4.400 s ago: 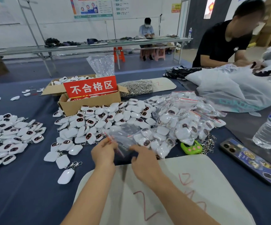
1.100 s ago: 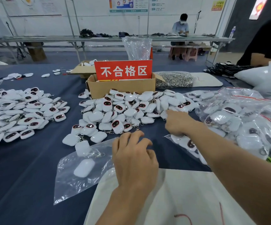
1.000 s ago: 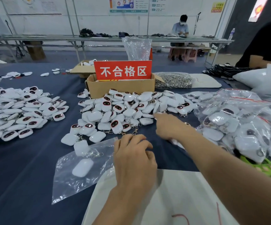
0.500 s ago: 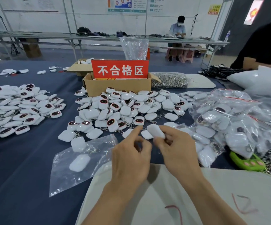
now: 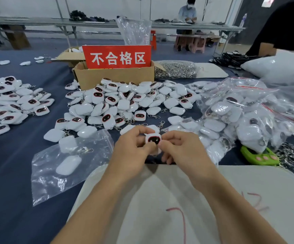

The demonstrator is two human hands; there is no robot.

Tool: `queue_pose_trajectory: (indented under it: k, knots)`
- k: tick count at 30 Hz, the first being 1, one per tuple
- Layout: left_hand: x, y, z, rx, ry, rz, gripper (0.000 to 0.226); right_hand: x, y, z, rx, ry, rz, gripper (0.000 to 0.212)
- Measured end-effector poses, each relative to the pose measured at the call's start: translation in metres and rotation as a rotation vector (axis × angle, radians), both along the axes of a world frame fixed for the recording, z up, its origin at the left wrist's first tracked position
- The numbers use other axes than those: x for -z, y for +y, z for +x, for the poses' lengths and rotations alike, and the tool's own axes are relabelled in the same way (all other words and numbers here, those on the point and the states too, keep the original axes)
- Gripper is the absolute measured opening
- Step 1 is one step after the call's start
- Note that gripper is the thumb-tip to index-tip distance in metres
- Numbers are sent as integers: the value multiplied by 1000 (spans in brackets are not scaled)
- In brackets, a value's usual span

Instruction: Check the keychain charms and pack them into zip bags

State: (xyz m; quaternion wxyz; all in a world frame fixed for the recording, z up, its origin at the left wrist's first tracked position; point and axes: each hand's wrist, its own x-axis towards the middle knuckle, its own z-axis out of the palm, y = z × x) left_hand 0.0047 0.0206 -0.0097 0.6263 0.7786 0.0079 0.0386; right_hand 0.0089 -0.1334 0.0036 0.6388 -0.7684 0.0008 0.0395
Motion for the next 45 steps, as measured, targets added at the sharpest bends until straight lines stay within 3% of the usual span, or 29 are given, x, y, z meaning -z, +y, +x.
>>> queue_pose_trajectory:
  k: [9, 16, 23, 29, 36, 40, 45]
  knots:
    - [-3, 4, 0, 113, 96, -218, 38, 3, -7, 5, -53, 22, 34, 8]
    - [0, -1, -2, 40, 87, -168, 29, 11, 3, 6, 48, -24, -100, 15]
    - [-5, -1, -1, -11, 166, -208, 30, 8, 1, 6, -26, -9, -52, 10]
    - [-6, -6, -3, -92, 114, -118, 28, 9, 4, 5, -33, -39, -50, 4]
    - [-6, -4, -1, -64, 77, -153, 25, 4, 5, 4, -70, -20, 34, 13]
    - [-6, -4, -3, -62, 72, -174, 35, 3, 5, 2, -62, -17, 25, 15]
    - [-4, -3, -5, -26, 39, -232, 30, 6, 4, 5, -69, -1, -14, 15]
